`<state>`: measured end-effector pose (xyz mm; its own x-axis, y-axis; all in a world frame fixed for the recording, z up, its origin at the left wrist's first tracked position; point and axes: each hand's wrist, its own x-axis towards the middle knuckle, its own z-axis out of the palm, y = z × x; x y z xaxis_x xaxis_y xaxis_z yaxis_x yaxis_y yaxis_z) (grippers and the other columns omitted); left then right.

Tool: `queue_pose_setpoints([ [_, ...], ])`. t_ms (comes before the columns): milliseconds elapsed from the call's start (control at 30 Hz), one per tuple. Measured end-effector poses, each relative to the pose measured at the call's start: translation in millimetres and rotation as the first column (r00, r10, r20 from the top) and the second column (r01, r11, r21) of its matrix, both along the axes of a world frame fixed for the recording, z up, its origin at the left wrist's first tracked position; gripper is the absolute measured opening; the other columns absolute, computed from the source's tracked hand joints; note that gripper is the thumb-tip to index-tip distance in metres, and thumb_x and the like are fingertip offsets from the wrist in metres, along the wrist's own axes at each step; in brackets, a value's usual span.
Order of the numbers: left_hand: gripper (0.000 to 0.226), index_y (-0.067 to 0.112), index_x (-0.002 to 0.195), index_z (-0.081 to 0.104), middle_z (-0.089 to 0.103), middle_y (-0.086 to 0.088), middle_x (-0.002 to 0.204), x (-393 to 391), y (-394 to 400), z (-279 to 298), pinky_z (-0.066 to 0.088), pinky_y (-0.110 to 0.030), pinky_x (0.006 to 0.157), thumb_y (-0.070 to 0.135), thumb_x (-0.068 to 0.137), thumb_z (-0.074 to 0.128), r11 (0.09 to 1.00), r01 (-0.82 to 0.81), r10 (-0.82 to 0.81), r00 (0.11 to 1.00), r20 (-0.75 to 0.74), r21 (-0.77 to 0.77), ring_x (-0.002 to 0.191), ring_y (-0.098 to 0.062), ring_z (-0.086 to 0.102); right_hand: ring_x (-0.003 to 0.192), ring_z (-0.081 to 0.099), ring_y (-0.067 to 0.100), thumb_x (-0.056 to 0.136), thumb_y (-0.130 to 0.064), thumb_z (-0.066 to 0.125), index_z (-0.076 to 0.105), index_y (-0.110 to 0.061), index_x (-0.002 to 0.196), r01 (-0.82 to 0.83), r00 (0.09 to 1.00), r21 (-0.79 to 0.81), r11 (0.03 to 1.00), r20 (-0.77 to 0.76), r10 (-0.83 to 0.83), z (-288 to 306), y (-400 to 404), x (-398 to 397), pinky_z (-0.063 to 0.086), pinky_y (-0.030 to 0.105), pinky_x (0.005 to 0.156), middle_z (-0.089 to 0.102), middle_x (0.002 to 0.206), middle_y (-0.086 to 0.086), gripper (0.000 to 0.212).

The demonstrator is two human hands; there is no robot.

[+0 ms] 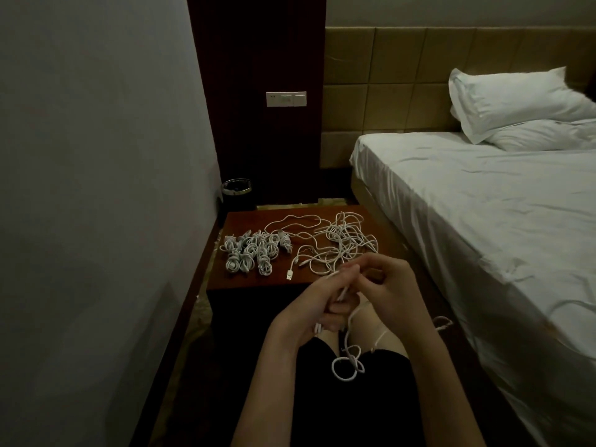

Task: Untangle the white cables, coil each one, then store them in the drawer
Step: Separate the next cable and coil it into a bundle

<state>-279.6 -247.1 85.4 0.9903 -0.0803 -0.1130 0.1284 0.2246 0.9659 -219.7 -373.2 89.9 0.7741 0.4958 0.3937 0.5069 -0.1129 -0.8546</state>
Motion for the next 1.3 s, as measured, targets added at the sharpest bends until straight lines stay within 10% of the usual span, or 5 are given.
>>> queue_pose_setpoints([
  [200,0.044,0.021,0.058,0.042,0.024,0.008,0.044,3.1,7.1,-7.5,0.017,-0.015,0.035,0.054,0.088,0.039,0.998,-0.066,0.067,0.995,0.078,-0.023,0.033,-0.003,0.017,0.074,0.067,0.014,0.083,-0.009,0.072,0.070,-0.011,0.090,0.000,0.993,0.031,1.000,-0.120,0.004,-1.8,-5.0,7.3,0.053,0.021,0.065,0.070,0.082,0.005,0.008],
  [567,0.042,0.013,0.117,0.062,0.030,0.004,0.051,11.3,8.3,-15.6,0.027,-0.016,0.041,0.042,0.102,0.036,0.956,-0.293,0.292,0.944,0.152,-0.014,0.038,-0.004,0.023,0.079,0.069,0.005,0.083,-0.002,0.070,0.073,-0.016,0.092,-0.003,0.993,-0.041,0.999,-0.116,-0.002,1.2,-10.1,7.4,0.055,0.018,0.071,0.073,0.087,-0.002,0.017],
  [833,0.049,0.018,0.090,0.074,0.062,0.002,0.068,15.1,11.3,-14.4,0.047,-0.024,0.065,0.044,0.101,0.034,0.868,-0.491,0.497,0.857,0.140,-0.077,0.068,-0.011,0.059,0.087,0.067,0.004,0.084,-0.005,0.070,0.072,-0.017,0.101,-0.066,0.991,-0.253,0.965,-0.127,0.035,-14.5,2.2,11.8,0.055,0.025,0.084,0.072,0.092,-0.005,0.021],
  [1000,0.043,0.011,0.076,0.053,0.068,-0.005,0.068,10.3,13.6,-0.4,0.051,-0.041,0.090,0.041,0.102,0.034,0.740,-0.427,0.512,0.859,0.024,-0.519,0.074,-0.019,0.072,0.084,0.062,-0.008,0.087,-0.010,0.068,0.072,-0.021,0.095,-0.106,0.992,-0.399,0.911,-0.109,0.068,-17.8,0.8,14.1,0.047,0.010,0.068,0.069,0.090,-0.012,0.015],
  [1300,0.044,0.016,0.070,0.039,0.030,0.006,0.047,5.2,23.3,8.8,0.021,-0.012,0.026,0.043,0.103,0.029,0.633,-0.290,0.437,0.899,0.022,-0.717,0.028,-0.001,0.026,0.102,0.063,-0.001,0.089,-0.034,0.064,0.066,-0.033,0.107,-0.220,0.963,-0.274,0.936,-0.217,0.163,-10.5,9.3,5.1,0.052,0.031,0.094,0.070,0.106,-0.014,0.018],
])
